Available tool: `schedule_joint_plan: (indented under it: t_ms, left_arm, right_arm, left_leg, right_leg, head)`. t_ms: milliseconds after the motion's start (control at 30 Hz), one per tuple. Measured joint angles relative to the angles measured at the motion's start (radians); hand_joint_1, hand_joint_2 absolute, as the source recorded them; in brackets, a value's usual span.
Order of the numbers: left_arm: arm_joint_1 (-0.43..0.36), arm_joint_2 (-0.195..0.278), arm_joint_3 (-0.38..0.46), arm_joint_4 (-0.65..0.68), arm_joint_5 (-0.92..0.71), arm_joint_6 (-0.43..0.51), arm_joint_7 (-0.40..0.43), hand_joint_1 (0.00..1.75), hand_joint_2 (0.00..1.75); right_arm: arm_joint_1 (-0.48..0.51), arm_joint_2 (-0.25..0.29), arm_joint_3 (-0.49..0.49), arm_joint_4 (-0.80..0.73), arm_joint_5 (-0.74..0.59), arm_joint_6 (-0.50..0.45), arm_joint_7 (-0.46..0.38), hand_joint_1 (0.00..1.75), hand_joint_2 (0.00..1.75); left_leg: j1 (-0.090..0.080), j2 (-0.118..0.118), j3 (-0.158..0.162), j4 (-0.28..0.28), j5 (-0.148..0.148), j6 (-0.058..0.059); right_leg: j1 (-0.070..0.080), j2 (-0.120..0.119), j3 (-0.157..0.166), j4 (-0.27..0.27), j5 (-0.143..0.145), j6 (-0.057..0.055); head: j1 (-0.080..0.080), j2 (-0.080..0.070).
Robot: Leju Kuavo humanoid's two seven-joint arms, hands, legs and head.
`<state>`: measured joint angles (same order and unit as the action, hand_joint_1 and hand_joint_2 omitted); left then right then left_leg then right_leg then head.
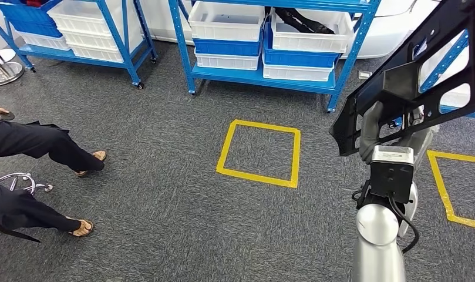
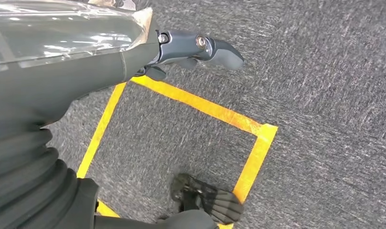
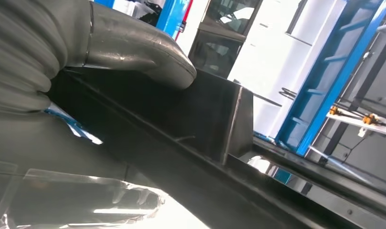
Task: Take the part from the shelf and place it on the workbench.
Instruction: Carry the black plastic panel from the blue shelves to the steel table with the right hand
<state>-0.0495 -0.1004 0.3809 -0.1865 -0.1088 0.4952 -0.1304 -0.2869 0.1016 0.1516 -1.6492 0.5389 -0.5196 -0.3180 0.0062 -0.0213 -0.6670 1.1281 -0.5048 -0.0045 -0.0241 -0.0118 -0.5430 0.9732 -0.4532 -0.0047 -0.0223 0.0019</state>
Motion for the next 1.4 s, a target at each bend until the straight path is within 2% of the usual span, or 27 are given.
schedule_joint_plan:
  t_ms: [67,100,133,233,267,300,367,400,467,533,600,633,667,767,800,867,900,967,1033,1067,1100,1133,1167,1200,1267,1333,1400]
  left_arm:
    - [0.000,0.000,0.002,0.000,0.000,0.000,0.000,0.00,1.75]
    - [0.001,0.000,0.004,0.000,0.000,0.001,0.000,0.00,1.75]
    - [0.001,0.000,0.005,0.000,0.000,0.002,0.000,0.00,1.75]
    - [-0.001,0.000,0.010,0.000,0.000,0.003,0.000,0.00,1.75]
    - [-0.003,0.000,0.011,0.000,0.000,0.004,0.000,0.00,1.75]
    - [-0.004,-0.001,0.012,0.000,0.000,0.004,0.000,0.00,1.75]
    - [-0.003,-0.001,0.013,0.000,0.000,0.004,0.000,0.00,1.75]
    - [-0.002,-0.002,0.014,0.000,0.000,0.004,0.000,0.00,1.75]
    - [-0.001,-0.002,0.016,0.000,0.000,0.005,0.000,0.00,1.75]
    - [-0.003,-0.003,0.020,0.000,0.007,0.005,0.003,0.00,1.75]
    - [-0.003,-0.005,0.030,0.000,0.027,-0.001,0.010,0.00,1.75]
    - [-0.002,-0.006,0.035,0.000,0.036,-0.004,0.014,0.00,1.75]
    - [-0.001,-0.007,0.041,0.000,0.042,-0.006,0.017,0.00,1.75]
    - [-0.002,-0.011,0.050,0.000,0.044,-0.011,0.022,0.00,1.75]
    - [-0.003,-0.012,0.052,0.000,0.045,-0.013,0.023,0.00,1.75]
    - [-0.001,-0.014,0.055,0.000,0.045,-0.015,0.026,0.00,1.75]
    - [0.001,-0.014,0.055,0.000,0.045,-0.015,0.027,0.00,1.75]
    - [0.001,-0.014,0.057,0.000,0.044,-0.014,0.027,0.00,1.75]
    - [-0.001,-0.014,0.059,0.000,0.043,-0.013,0.027,0.00,1.75]
    - [-0.002,-0.014,0.061,0.000,0.042,-0.012,0.027,0.00,1.75]
    - [-0.001,-0.014,0.062,0.000,0.040,-0.012,0.026,0.00,1.75]
    - [0.000,-0.014,0.063,0.000,0.039,-0.012,0.026,0.00,1.75]
    - [0.001,-0.013,0.063,0.000,0.037,-0.012,0.025,0.00,1.75]
    - [0.001,-0.012,0.063,0.000,0.035,-0.012,0.024,0.00,1.75]
    - [-0.001,-0.012,0.064,0.000,0.033,-0.012,0.024,0.00,1.75]
    - [-0.003,-0.014,0.066,0.000,0.033,-0.010,0.025,0.00,1.75]
    - [-0.003,-0.014,0.069,0.000,0.035,-0.004,0.030,0.00,1.75]
  right_arm:
    - [0.002,0.000,-0.001,0.003,0.001,0.000,0.000,1.75,1.75]
    - [0.003,0.001,-0.001,0.005,0.002,0.000,0.000,1.75,1.75]
    - [0.004,0.001,-0.002,0.007,0.002,0.000,0.000,1.75,1.75]
    - [0.003,0.002,-0.002,0.010,0.004,0.000,0.001,1.75,1.75]
    - [0.002,0.002,-0.002,0.011,0.005,0.000,0.001,1.75,1.75]
    - [0.001,0.003,-0.002,0.011,0.006,0.000,0.000,1.75,1.75]
    - [-0.001,0.005,-0.002,0.011,0.006,0.000,0.000,1.75,1.75]
    - [-0.002,0.006,-0.002,0.012,0.006,0.000,0.000,1.75,1.75]
    - [-0.003,0.007,-0.003,0.012,0.006,0.000,0.000,1.75,1.75]
    - [-0.003,0.006,-0.003,0.014,0.005,0.003,0.000,1.75,1.75]
    - [-0.003,0.006,-0.003,0.020,0.001,0.010,0.001,1.75,1.75]
    - [-0.003,0.006,-0.003,0.023,-0.001,0.014,0.001,1.75,1.75]
    - [-0.005,0.005,-0.003,0.026,-0.003,0.016,0.001,1.75,1.75]
    - [-0.013,0.005,-0.003,0.030,-0.007,0.018,0.001,1.75,1.75]
    - [-0.015,0.006,-0.003,0.031,-0.008,0.018,0.001,1.75,1.75]
    - [-0.016,0.007,-0.003,0.032,-0.009,0.018,0.001,1.75,1.75]
    - [-0.016,0.008,-0.002,0.032,-0.010,0.018,0.001,1.75,1.75]
    - [-0.018,0.012,-0.002,0.033,-0.010,0.021,0.001,1.75,1.75]
    - [-0.019,0.015,-0.002,0.033,-0.011,0.029,0.004,1.75,1.75]
    - [-0.019,0.015,-0.002,0.033,-0.013,0.033,0.006,1.75,1.75]
    - [-0.019,0.015,-0.003,0.033,-0.015,0.036,0.008,1.75,1.75]
    - [-0.019,0.015,-0.003,0.034,-0.017,0.038,0.009,1.75,1.75]
    - [-0.019,0.015,-0.004,0.035,-0.019,0.039,0.009,1.75,1.75]
    - [-0.019,0.015,-0.005,0.035,-0.020,0.039,0.009,1.75,1.75]
    - [-0.019,0.015,-0.006,0.035,-0.023,0.041,0.009,1.75,1.75]
    - [-0.019,0.016,-0.006,0.035,-0.026,0.048,0.007,1.75,1.75]
    - [-0.021,0.020,-0.004,0.036,-0.036,0.060,0.006,1.75,1.75]
  left_leg:
    - [0.005,0.011,-0.054,0.129,-0.062,-0.009]
    - [0.006,0.014,-0.060,0.153,-0.068,-0.011]
    - [0.007,0.018,-0.041,0.131,-0.054,-0.012]
    - [0.009,0.055,0.092,-0.078,0.019,-0.009]
    - [0.008,0.064,0.119,-0.124,0.030,-0.004]
    - [0.005,0.068,0.128,-0.143,0.033,0.002]
    - [0.000,0.052,0.122,-0.145,0.038,0.018]
    - [0.000,0.044,0.120,-0.148,0.043,0.026]
    - [0.002,0.031,0.116,-0.152,0.054,0.041]
    - [0.001,0.017,0.108,-0.151,0.060,0.050]
    - [-0.003,-0.003,0.102,-0.150,0.063,0.054]
    - [-0.004,-0.014,0.100,-0.149,0.064,0.055]
    - [-0.005,-0.025,0.100,-0.149,0.065,0.054]
    - [-0.008,-0.056,0.097,-0.146,0.067,0.048]
    - [-0.008,-0.064,0.094,-0.145,0.069,0.044]
    - [-0.008,-0.079,0.088,-0.146,0.073,0.032]
    - [-0.008,-0.076,0.086,-0.144,0.071,0.027]
    - [-0.009,-0.042,0.064,-0.101,0.041,0.016]
    - [-0.004,0.000,0.003,0.022,-0.023,0.004]
    - [0.001,0.008,-0.033,0.091,-0.050,-0.001]
    - [0.004,0.012,-0.058,0.136,-0.061,-0.006]
    - [0.008,0.015,-0.063,0.143,-0.052,-0.009]
    - [0.012,0.020,-0.046,0.106,-0.024,-0.012]
    - [0.015,0.033,-0.010,0.036,0.013,-0.014]
    - [0.014,0.066,0.058,-0.095,0.062,-0.012]
    - [0.008,0.074,0.075,-0.135,0.068,-0.001]
    - [0.006,0.054,0.071,-0.136,0.073,0.013]
  right_leg:
    - [0.002,-0.015,-0.008,0.001,0.005,-0.004]
    - [0.003,-0.022,-0.012,0.001,0.007,-0.003]
    - [0.003,-0.030,-0.014,0.001,0.009,-0.002]
    - [0.006,-0.053,-0.016,0.006,0.011,0.005]
    - [0.009,-0.058,-0.016,0.008,0.011,0.009]
    - [0.012,-0.064,-0.016,0.009,0.011,0.014]
    - [0.012,-0.075,-0.015,0.007,0.013,0.027]
    - [0.010,-0.070,-0.019,0.012,0.009,0.033]
    - [0.006,-0.037,-0.047,0.069,-0.026,0.035]
    - [0.006,-0.004,-0.108,0.204,-0.090,0.027]
    - [0.007,0.004,-0.154,0.311,-0.126,0.026]
    - [0.008,0.006,-0.150,0.308,-0.120,0.030]
    - [0.008,0.010,-0.124,0.260,-0.097,0.034]
    - [0.010,0.055,-0.018,0.049,-0.023,0.034]
    - [0.012,0.064,-0.003,0.019,-0.015,0.030]
    - [0.014,0.054,0.002,0.009,-0.011,0.023]
    - [0.011,0.046,0.003,0.005,-0.009,0.019]
    - [0.004,0.027,0.008,-0.003,-0.005,0.009]
    - [0.003,0.008,0.009,-0.005,-0.006,0.003]
    - [0.004,-0.002,0.009,-0.005,-0.006,0.003]
    - [0.004,-0.011,0.008,-0.004,-0.007,0.002]
    - [0.004,-0.021,0.008,-0.004,-0.007,0.003]
    - [0.003,-0.030,0.009,-0.004,-0.008,0.004]
    - [0.002,-0.038,0.010,-0.002,-0.010,0.007]
    - [0.007,-0.051,0.012,0.002,-0.016,0.016]
    - [0.014,-0.062,0.013,0.005,-0.020,0.026]
    - [0.013,-0.072,0.012,0.005,-0.024,0.035]
  head:
    - [-0.002,0.000]
    - [-0.003,0.000]
    - [-0.003,0.000]
    - [-0.003,0.000]
    - [-0.001,0.000]
    - [0.001,0.000]
    - [0.006,0.000]
    - [0.006,0.000]
    - [0.008,0.000]
    - [0.011,0.000]
    - [0.012,0.000]
    - [0.012,0.000]
    - [0.012,0.000]
    - [0.012,0.000]
    - [0.011,0.000]
    - [0.012,0.000]
    - [0.011,0.000]
    - [0.006,0.000]
    - [0.000,0.000]
    - [-0.001,0.000]
    - [-0.001,0.000]
    - [-0.002,0.000]
    - [-0.002,0.000]
    - [-0.002,0.000]
    - [-0.002,0.000]
    - [0.002,0.000]
    - [0.004,0.000]
